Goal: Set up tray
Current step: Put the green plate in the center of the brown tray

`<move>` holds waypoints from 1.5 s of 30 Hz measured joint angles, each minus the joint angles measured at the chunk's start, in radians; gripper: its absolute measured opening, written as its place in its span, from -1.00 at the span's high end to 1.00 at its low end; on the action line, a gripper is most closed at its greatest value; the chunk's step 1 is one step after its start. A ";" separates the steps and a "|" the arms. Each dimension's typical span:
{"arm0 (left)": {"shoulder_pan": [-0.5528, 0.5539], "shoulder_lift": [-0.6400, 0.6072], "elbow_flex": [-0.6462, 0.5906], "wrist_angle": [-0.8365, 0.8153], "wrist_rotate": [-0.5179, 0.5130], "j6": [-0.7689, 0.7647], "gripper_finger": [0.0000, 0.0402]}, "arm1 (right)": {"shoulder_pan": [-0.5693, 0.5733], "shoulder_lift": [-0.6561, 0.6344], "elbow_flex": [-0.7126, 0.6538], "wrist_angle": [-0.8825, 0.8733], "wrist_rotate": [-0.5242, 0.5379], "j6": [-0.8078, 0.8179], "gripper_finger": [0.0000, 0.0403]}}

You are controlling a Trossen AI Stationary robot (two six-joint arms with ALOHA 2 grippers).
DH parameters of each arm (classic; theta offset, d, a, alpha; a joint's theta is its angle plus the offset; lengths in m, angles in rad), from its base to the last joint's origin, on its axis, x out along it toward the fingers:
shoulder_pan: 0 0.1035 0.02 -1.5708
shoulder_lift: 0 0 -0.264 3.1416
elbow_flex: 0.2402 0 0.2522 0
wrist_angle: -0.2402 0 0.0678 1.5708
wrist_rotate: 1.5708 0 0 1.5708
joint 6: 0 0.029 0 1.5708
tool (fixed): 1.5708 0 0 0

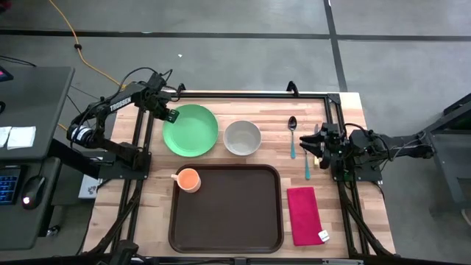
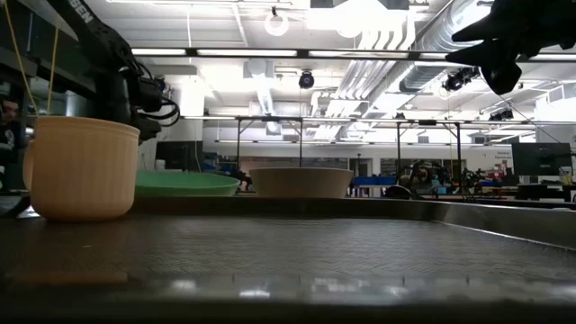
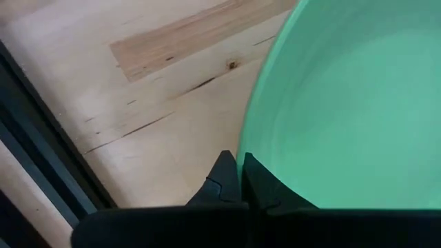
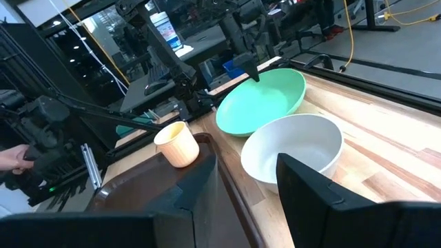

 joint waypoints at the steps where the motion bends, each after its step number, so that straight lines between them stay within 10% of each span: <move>1: 0.000 -0.006 0.000 0.000 0.005 0.000 0.93 | 0.000 0.000 0.000 -0.002 0.000 0.000 0.36; 45: 0.025 -0.120 0.470 -0.492 0.113 0.060 0.93 | 0.000 0.000 0.000 -0.004 -0.024 -0.001 0.36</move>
